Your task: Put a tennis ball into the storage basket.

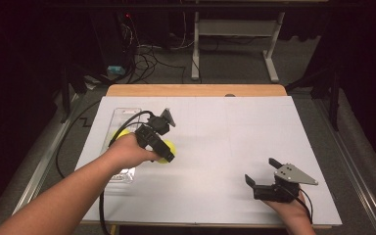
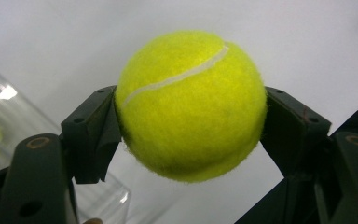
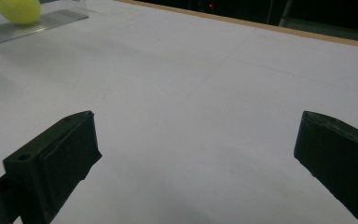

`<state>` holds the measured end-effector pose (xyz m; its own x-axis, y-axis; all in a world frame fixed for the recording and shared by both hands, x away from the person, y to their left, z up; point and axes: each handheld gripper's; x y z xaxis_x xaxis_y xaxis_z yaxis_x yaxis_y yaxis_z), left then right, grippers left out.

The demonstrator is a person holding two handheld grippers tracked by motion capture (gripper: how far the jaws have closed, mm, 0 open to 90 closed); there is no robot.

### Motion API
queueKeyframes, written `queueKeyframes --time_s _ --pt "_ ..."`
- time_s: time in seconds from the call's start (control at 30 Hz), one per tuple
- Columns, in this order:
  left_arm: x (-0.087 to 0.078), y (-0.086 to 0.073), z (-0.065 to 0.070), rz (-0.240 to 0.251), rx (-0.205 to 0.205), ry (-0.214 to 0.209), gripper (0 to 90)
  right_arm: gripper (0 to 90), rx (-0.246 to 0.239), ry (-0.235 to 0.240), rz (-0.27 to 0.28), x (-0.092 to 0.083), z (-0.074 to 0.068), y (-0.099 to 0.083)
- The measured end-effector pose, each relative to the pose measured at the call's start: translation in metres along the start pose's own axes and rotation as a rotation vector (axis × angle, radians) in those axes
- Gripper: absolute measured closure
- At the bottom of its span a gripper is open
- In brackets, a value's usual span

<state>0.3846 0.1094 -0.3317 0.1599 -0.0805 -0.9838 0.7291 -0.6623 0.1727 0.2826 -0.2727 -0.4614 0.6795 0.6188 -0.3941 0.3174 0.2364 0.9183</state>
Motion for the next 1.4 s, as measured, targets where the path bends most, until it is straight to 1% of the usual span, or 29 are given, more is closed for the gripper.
queueKeyframes --time_s 0.07,0.13,0.23,0.27,0.4,0.5,0.7,0.8,0.9,1.07,1.1,1.13,1.27,1.4 --pt "-0.002 -0.005 -0.006 0.001 -0.014 0.012 26.9 0.0 0.008 -0.014 -0.002 -0.005 0.005 -0.003" --pt "-0.003 -0.011 -0.013 -0.005 -0.026 0.013 26.9 0.0 0.018 -0.026 -0.002 -0.011 0.009 -0.005" --pt "-0.005 -0.019 -0.022 -0.013 -0.046 0.027 26.9 0.0 0.023 -0.046 0.003 -0.019 0.016 -0.008" --pt "-0.005 -0.021 -0.025 -0.015 -0.054 0.028 26.9 0.0 0.031 -0.049 0.005 -0.021 0.017 -0.009" --pt "-0.008 -0.031 -0.038 -0.019 -0.083 0.046 26.9 0.0 0.036 -0.066 0.007 -0.028 0.021 -0.011" --pt "-0.009 -0.037 -0.047 -0.025 -0.101 0.055 26.9 0.0 0.042 -0.071 0.004 -0.03 0.023 -0.014" --pt "-0.014 -0.054 -0.07 -0.027 -0.162 0.078 26.9 0.0 0.045 -0.076 0.002 -0.033 0.025 -0.015" --pt "-0.016 -0.062 -0.079 -0.034 -0.186 0.088 26.9 0.0 0.046 -0.076 0.002 -0.033 0.025 -0.015" --pt "-0.016 -0.071 -0.086 -0.051 -0.203 0.098 26.9 0.0 0.043 -0.076 0.003 -0.033 0.025 -0.015" --pt "-0.013 -0.08 -0.094 -0.061 -0.227 0.108 26.9 0.0 0.042 -0.074 0.003 -0.032 0.024 -0.015" --pt "-0.012 -0.081 -0.094 -0.067 -0.226 0.107 26.9 0.0 0.042 -0.075 0.002 -0.032 0.024 -0.015" --pt "-0.01 -0.081 -0.095 -0.065 -0.23 0.106 26.9 0.0 0.042 -0.074 0.002 -0.032 0.024 -0.015" --pt "-0.001 -0.081 -0.094 -0.089 -0.224 0.103 26.8 0.0 0.042 -0.072 -0.001 -0.031 0.024 -0.015" --pt "0.01 -0.08 -0.094 -0.102 -0.229 0.105 26.8 0.0 0.044 -0.07 -0.003 -0.031 0.023 -0.015"
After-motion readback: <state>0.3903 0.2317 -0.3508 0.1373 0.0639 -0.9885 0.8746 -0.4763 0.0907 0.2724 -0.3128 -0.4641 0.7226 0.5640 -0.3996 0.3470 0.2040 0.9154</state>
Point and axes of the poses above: each handheld gripper's, and its own axes: x roughly forward along the jaws, y roughly out of its top, z roughly to its right, and after that the axes turned 10 degrees about y, right-handed
